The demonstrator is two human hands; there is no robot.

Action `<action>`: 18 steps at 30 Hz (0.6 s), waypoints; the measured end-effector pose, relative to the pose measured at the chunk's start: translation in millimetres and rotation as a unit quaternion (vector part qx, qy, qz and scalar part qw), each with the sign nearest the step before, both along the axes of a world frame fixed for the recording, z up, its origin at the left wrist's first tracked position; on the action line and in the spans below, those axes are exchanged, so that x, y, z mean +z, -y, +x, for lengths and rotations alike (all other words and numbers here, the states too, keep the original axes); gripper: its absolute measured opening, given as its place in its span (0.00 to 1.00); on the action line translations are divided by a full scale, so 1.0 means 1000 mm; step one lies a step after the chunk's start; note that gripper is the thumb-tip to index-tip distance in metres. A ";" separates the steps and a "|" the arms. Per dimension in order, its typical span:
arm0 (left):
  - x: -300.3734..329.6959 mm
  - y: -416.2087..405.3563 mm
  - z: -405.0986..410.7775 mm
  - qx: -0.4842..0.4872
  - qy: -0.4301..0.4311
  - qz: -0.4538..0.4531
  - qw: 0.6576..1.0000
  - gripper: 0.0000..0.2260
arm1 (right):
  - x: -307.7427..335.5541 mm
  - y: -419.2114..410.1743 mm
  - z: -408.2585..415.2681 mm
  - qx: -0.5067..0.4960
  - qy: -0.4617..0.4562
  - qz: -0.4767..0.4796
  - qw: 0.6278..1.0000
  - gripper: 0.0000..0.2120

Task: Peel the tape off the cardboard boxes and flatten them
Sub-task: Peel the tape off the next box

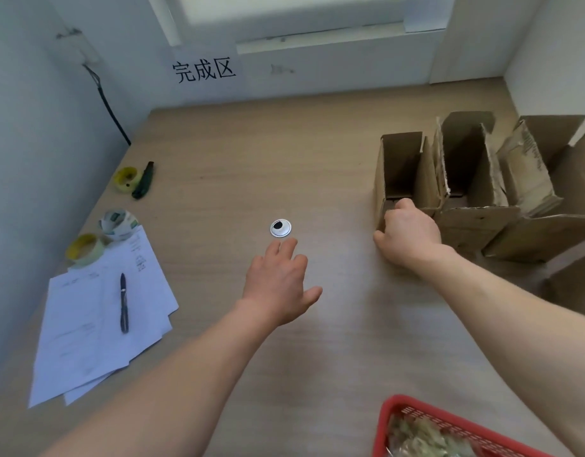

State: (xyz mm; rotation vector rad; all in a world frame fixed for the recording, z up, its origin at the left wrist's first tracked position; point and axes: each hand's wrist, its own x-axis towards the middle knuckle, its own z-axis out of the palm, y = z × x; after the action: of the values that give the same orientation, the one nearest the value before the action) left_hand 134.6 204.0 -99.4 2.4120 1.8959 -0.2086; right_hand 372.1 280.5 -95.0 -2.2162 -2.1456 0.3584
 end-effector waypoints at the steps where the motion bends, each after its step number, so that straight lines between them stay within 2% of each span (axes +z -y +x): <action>1: -0.004 0.001 -0.002 0.007 0.007 -0.001 1.000 0.25 | -0.001 0.003 -0.003 0.005 -0.012 0.014 1.000 0.14; 4: -0.014 0.006 -0.013 0.049 0.054 -0.006 0.997 0.28 | -0.005 0.023 -0.017 0.030 -0.084 0.071 0.993 0.12; 7: -0.020 0.018 -0.033 0.092 0.110 -0.004 0.990 0.32 | -0.002 0.048 -0.033 -0.025 -0.233 0.132 0.963 0.13; 9: -0.020 0.032 -0.049 0.105 0.146 0.007 0.984 0.35 | -0.001 0.060 -0.041 -0.095 -0.383 0.135 0.909 0.15; 11: -0.018 0.049 -0.064 0.105 0.184 0.021 0.977 0.38 | -0.001 0.071 -0.048 -0.133 -0.516 0.115 0.838 0.15; 13: -0.016 0.068 -0.076 0.102 0.231 0.020 0.967 0.41 | -0.008 0.083 -0.057 -0.154 -0.603 0.090 0.778 0.15; 15: -0.019 0.090 -0.088 0.099 0.281 -0.006 0.955 0.42 | -0.019 0.100 -0.067 -0.183 -0.645 0.045 0.740 0.15; 16: -0.022 0.101 -0.094 0.094 0.293 -0.029 0.951 0.42 | -0.025 0.110 -0.074 -0.194 -0.649 0.018 0.735 0.14; 17: -0.028 0.112 -0.099 0.089 0.297 -0.056 0.949 0.41 | -0.034 0.120 -0.081 -0.195 -0.638 -0.009 0.745 0.13; 18: -0.033 0.121 -0.104 0.083 0.293 -0.078 0.949 0.39 | -0.043 0.130 -0.088 -0.187 -0.605 -0.034 0.773 0.12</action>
State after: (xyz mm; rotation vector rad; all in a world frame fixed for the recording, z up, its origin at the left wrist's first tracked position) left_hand 30.4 82.6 -132.6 1.9061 1.7049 0.3218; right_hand 283.6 150.1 -138.5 -1.5274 -0.9632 1.3511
